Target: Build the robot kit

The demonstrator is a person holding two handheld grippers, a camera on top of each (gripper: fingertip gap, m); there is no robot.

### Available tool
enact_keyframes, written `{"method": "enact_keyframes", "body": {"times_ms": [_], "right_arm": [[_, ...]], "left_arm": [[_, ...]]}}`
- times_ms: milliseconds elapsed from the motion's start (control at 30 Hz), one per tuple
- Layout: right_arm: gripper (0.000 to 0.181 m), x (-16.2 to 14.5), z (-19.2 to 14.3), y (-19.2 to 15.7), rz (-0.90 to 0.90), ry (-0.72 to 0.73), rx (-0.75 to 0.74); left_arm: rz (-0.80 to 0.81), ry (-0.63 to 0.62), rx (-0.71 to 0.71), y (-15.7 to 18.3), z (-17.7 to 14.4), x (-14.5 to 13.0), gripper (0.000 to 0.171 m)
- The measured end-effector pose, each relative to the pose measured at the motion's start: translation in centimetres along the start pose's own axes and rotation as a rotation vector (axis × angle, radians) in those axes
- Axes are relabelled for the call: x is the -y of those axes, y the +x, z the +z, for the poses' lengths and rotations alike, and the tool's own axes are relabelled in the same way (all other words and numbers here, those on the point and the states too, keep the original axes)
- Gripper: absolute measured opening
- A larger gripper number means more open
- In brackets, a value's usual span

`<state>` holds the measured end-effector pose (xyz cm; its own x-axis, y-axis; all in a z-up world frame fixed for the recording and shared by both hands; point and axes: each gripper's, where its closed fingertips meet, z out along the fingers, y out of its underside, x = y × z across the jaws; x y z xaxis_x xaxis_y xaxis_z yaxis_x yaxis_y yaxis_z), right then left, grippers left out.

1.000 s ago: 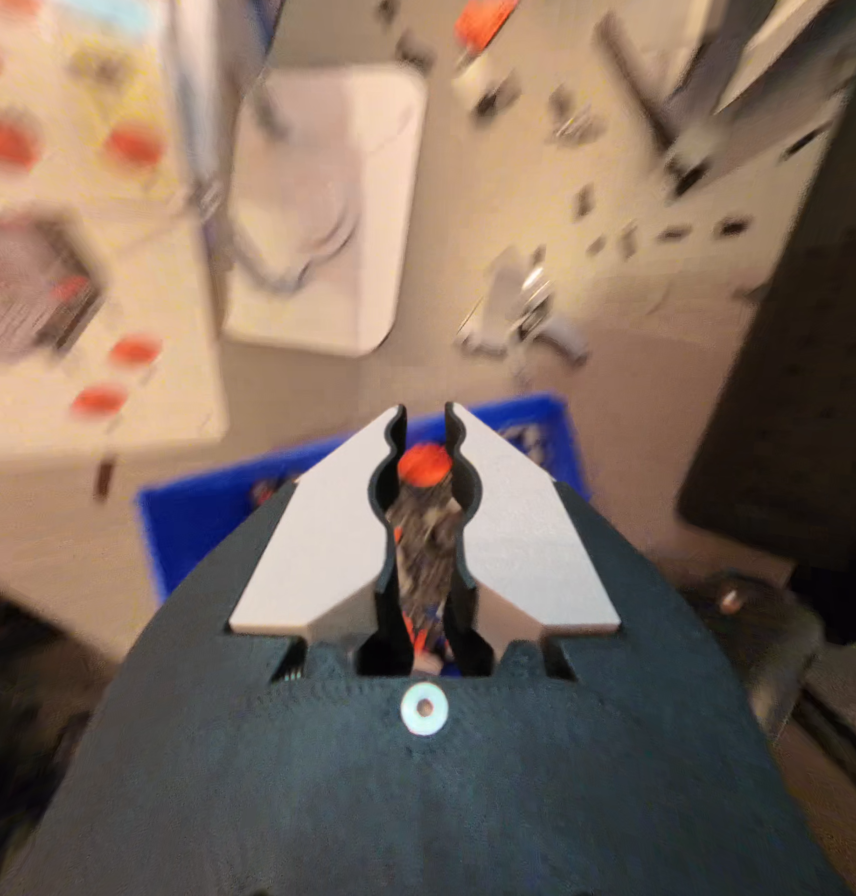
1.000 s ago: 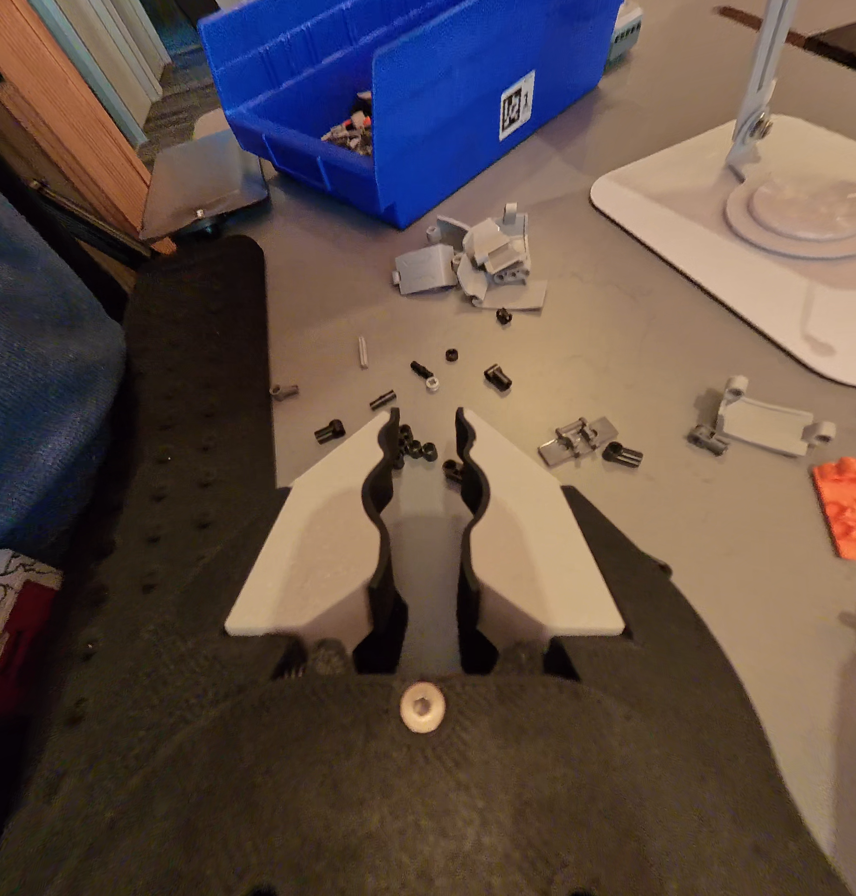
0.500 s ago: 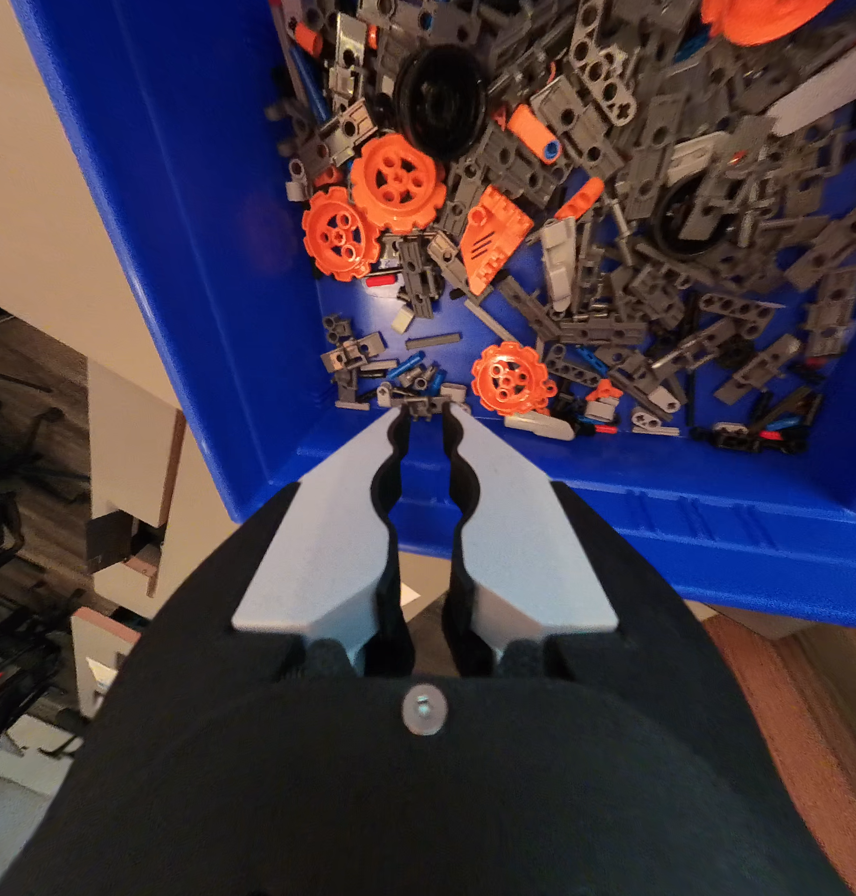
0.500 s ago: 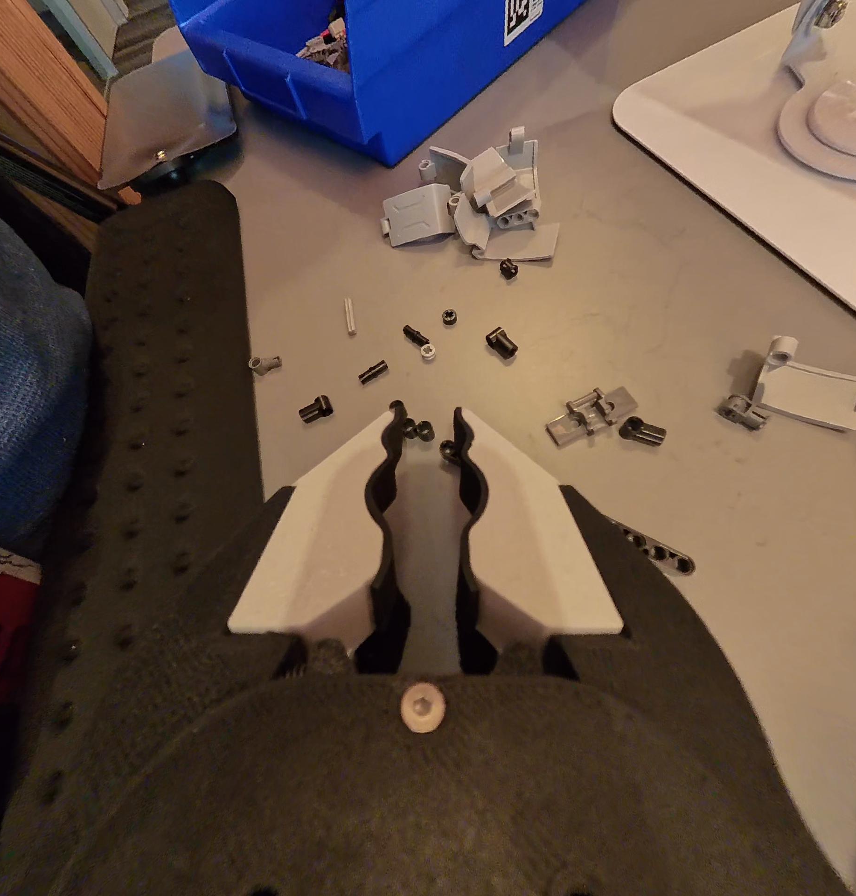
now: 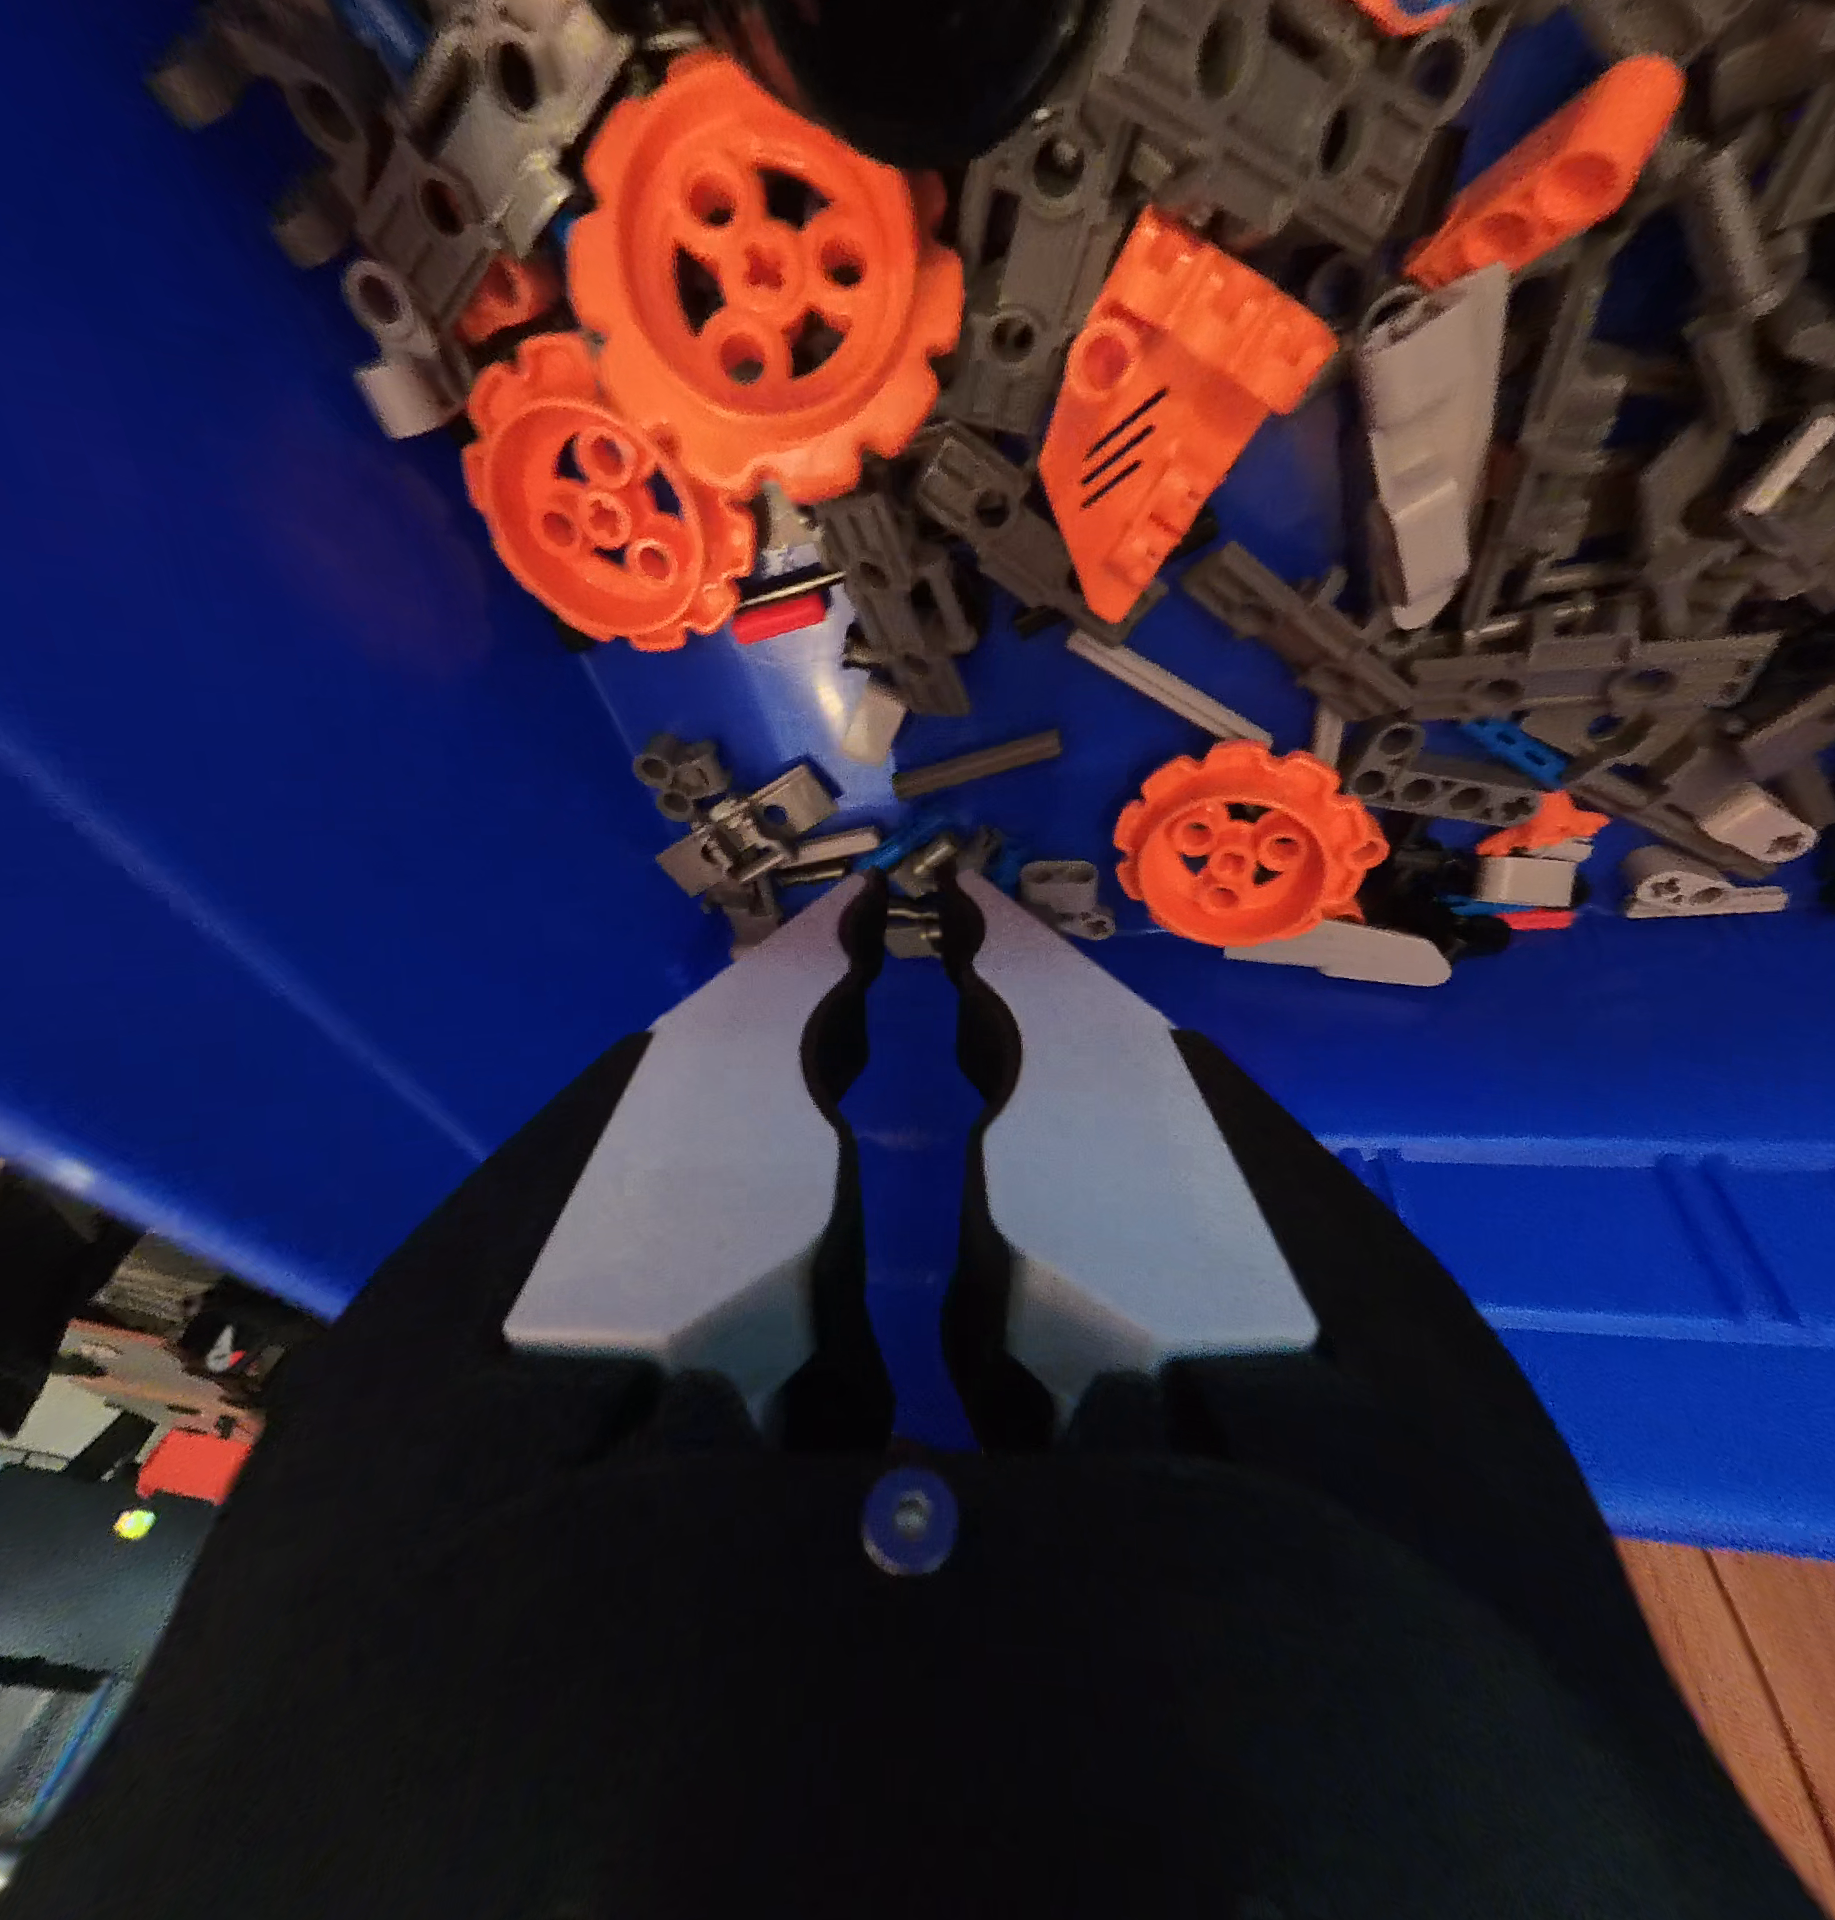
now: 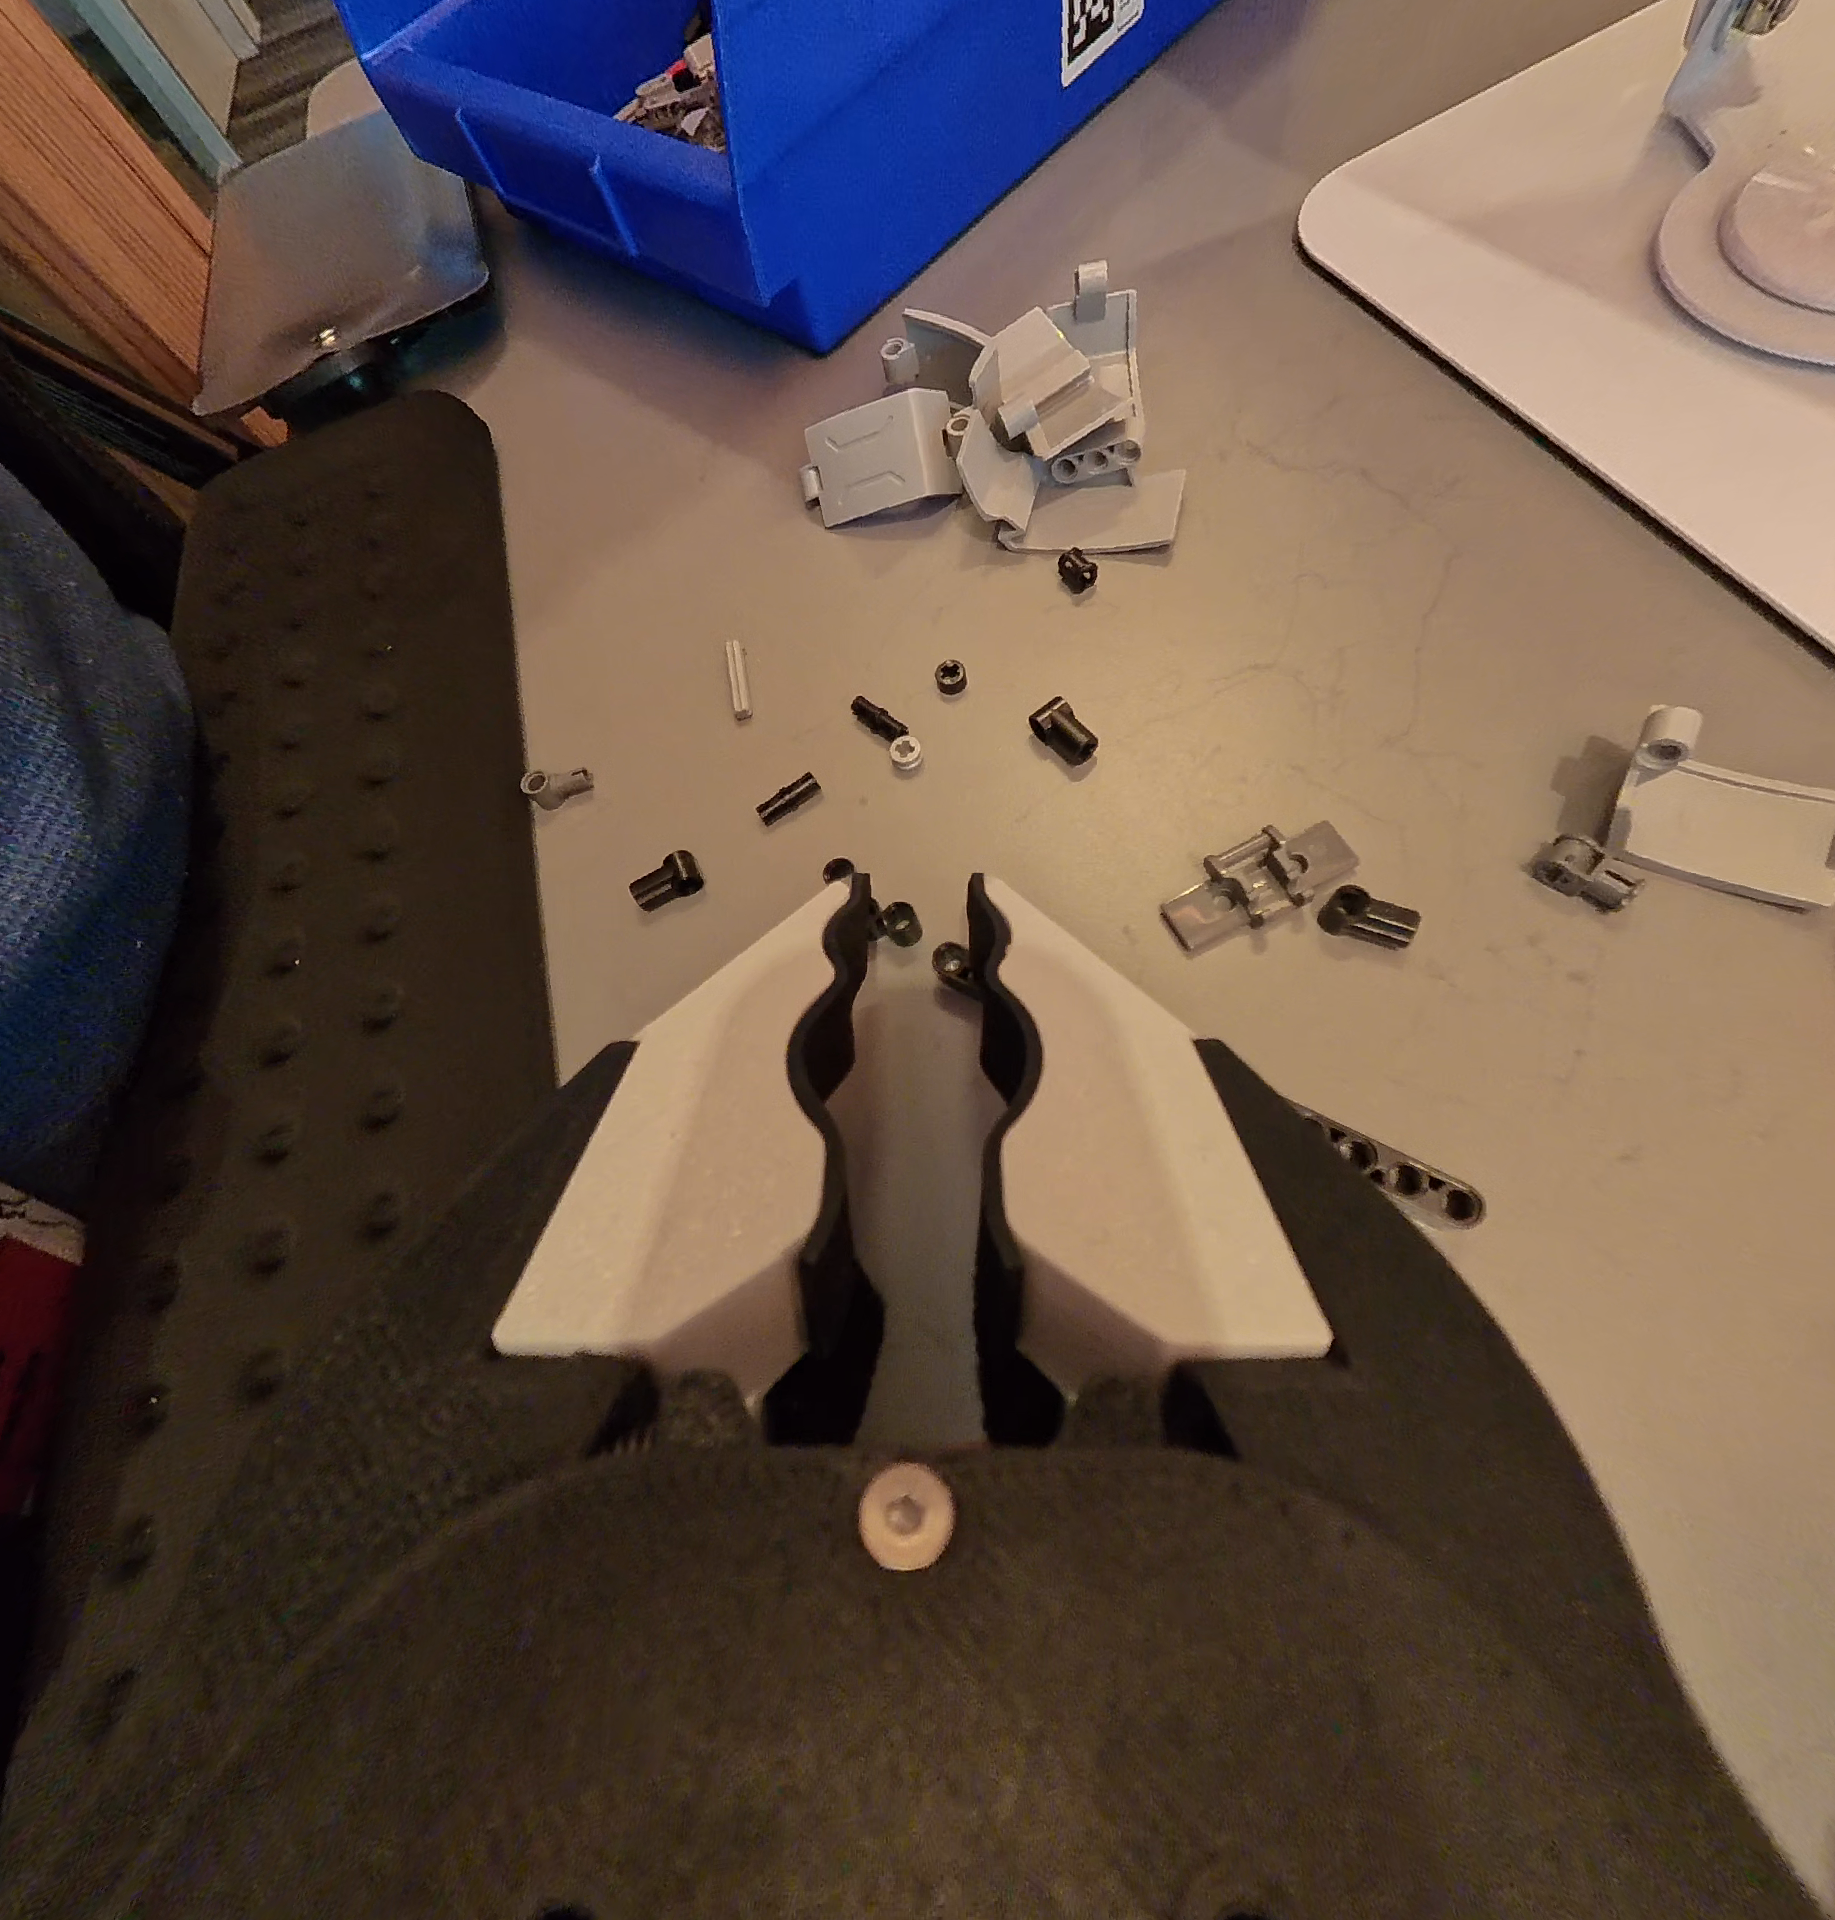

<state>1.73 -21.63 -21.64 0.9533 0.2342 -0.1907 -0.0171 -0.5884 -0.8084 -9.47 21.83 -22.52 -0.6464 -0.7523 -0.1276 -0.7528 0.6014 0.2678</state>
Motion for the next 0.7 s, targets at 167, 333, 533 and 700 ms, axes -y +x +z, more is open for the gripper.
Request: {"method": "enact_keyframes", "body": {"times_ms": [167, 333, 533, 700], "right_arm": [[0.016, 0.1, -0.1, 0.0, 0.002, 0.005, 0.000], [0.016, 0.1, -0.1, 0.0, 0.003, 0.011, 0.000], [0.016, 0.2, -0.2, 0.1, 0.005, 0.018, 0.000], [0.016, 0.2, -0.2, 0.1, 0.007, 0.021, 0.000]], "left_arm": [[0.062, -0.033, -0.016, -0.2, 0.9, 0.2, 0.010], [0.070, -0.025, -0.017, -0.6, 1.1, 0.5, 0.012], [0.073, 0.003, -0.029, -0.5, 1.1, 0.7, 0.010], [0.084, 0.057, -0.064, 0.6, 0.9, 1.0, 0.009]]}}
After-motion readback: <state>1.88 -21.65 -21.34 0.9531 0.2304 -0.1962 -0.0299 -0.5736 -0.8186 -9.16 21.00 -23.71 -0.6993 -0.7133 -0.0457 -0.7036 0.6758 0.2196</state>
